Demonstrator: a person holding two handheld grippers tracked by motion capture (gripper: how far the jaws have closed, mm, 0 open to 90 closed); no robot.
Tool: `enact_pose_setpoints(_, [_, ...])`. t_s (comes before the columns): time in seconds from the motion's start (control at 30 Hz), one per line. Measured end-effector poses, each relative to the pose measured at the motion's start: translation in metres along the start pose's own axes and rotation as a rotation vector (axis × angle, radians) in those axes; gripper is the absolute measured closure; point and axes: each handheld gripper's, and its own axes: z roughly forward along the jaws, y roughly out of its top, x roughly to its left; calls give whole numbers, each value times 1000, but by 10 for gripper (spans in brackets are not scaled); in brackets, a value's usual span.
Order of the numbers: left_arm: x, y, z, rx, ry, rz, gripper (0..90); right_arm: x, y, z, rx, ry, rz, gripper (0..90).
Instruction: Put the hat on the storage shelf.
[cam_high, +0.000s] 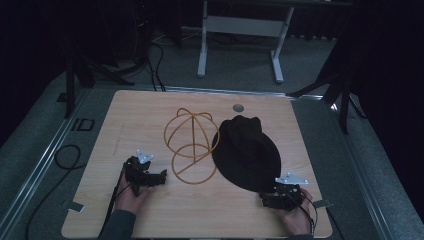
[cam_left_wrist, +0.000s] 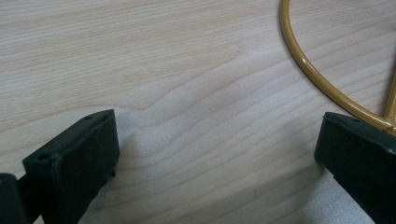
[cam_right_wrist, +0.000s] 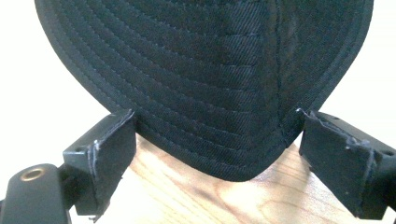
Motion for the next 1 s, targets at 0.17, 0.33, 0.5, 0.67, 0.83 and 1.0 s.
enact_pose_setpoints(0.17, [0,0,0,0,0,0,3,0,-1,0,-9,7,-6,102])
enact_pose_setpoints(0.33, [0,0,0,0,0,0,3,-2,-4,1,-35,18,-18,103])
enact_pose_setpoints(0.5, [0,0,0,0,0,0,3,-2,-2,-2,-14,16,-15,154])
enact_pose_setpoints(0.67, [0,0,0,0,0,0,3,-2,-1,-7,-13,-13,-21,257])
enact_pose_setpoints(0.83, [0,0,0,1,0,0,3,-2,1,-14,-23,-14,-23,300])
enact_pose_setpoints(1.0, [0,0,0,-1,0,-2,3,-2,2,-21,-9,21,-12,304])
